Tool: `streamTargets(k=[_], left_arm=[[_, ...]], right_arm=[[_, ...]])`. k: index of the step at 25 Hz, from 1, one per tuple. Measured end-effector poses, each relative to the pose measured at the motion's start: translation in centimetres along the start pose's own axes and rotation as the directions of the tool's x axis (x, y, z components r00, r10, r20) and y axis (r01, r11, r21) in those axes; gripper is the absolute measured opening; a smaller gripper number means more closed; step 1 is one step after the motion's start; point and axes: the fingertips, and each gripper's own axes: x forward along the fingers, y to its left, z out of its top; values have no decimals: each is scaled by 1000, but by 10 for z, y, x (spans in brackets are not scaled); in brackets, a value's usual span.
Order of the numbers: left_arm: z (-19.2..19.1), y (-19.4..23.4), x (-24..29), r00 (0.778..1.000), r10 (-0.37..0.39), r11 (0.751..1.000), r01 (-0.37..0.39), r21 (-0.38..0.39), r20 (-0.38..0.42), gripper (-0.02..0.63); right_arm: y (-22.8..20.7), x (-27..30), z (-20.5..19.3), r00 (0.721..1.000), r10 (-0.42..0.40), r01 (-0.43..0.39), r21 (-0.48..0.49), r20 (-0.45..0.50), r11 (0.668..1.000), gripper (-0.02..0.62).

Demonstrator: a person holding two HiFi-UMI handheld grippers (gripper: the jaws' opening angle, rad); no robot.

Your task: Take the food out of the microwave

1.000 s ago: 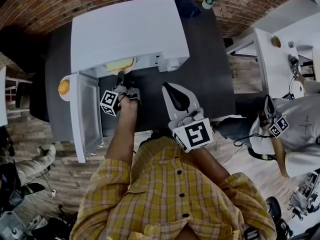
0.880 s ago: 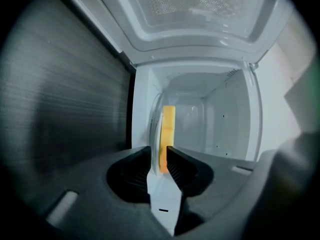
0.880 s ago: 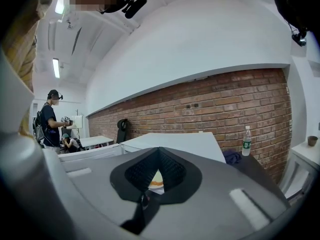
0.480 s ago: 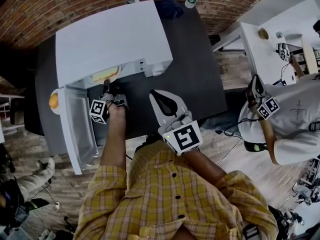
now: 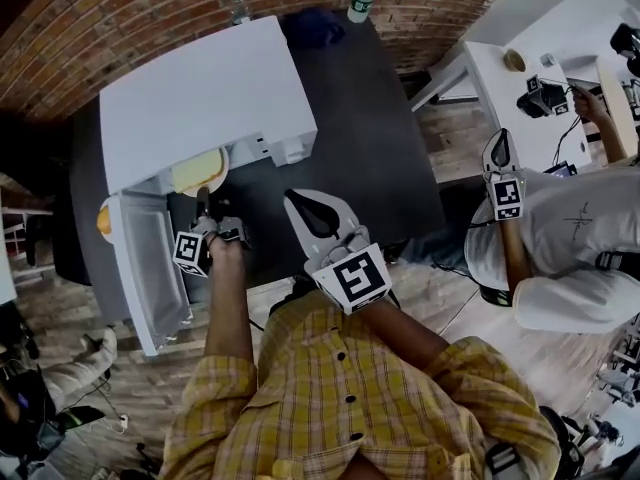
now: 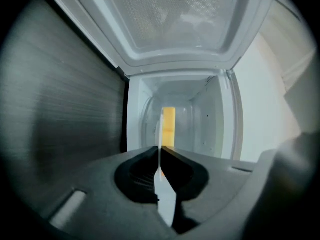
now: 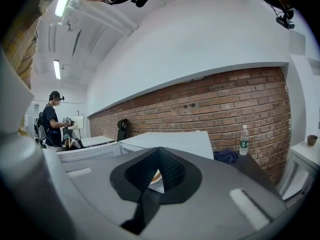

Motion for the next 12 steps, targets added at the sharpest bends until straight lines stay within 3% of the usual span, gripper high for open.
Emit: streamTargets(k=[12], left_arm=[[-32, -48, -66, 997, -34, 999, 36, -25, 69, 14]], right_arm=[[-3, -19, 5, 998, 58, -59, 31, 30, 998, 3]])
